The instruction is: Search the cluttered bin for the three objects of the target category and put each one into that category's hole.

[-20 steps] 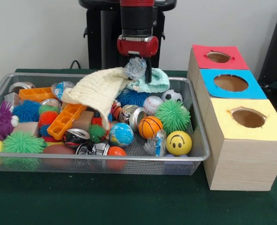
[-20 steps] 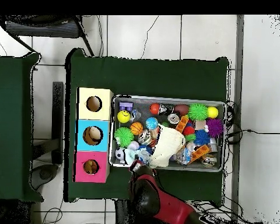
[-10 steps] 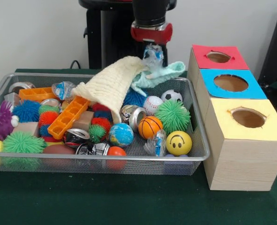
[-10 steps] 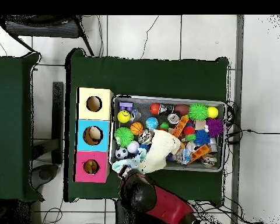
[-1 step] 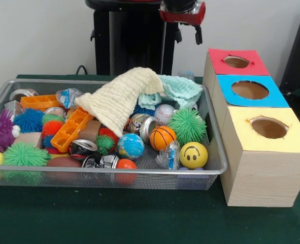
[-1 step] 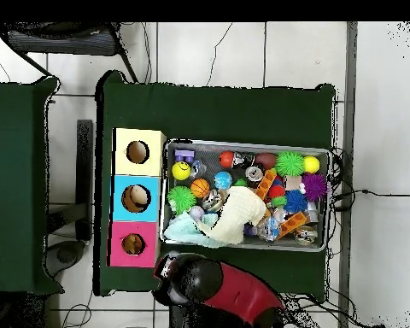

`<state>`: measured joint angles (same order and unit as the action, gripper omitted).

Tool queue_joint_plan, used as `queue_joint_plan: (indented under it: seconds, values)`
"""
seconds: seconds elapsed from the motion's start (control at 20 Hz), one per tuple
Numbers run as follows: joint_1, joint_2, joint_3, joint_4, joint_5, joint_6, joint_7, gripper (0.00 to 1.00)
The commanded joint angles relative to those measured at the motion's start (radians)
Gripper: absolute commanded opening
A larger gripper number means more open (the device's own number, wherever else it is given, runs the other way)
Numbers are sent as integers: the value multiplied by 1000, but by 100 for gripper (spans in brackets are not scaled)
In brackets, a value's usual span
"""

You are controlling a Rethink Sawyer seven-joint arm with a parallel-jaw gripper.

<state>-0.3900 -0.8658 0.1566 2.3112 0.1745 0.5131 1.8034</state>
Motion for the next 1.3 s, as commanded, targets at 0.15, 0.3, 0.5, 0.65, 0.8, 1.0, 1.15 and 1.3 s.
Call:
queue_joint_plan:
  seconds: [0.15, 0.3, 0.5, 0.65, 0.8, 1.0, 1.15, 1.3]
  values:
    - [10, -24, -56, -236, 11, 105, 182, 100]
    - [15, -31, -66, -245, 9, 109, 181, 100]
    - [27, -61, -79, -226, 15, 107, 189, 100]
    - [31, -76, -88, -208, 21, 72, 190, 100]
    - [42, -103, -100, -198, 20, 46, 193, 100]
    - [61, -117, -126, -203, 12, -53, 209, 100]
    - [93, -101, -155, -240, 0, -100, 223, 100]
    - [108, -59, -167, -282, -2, -153, 217, 100]
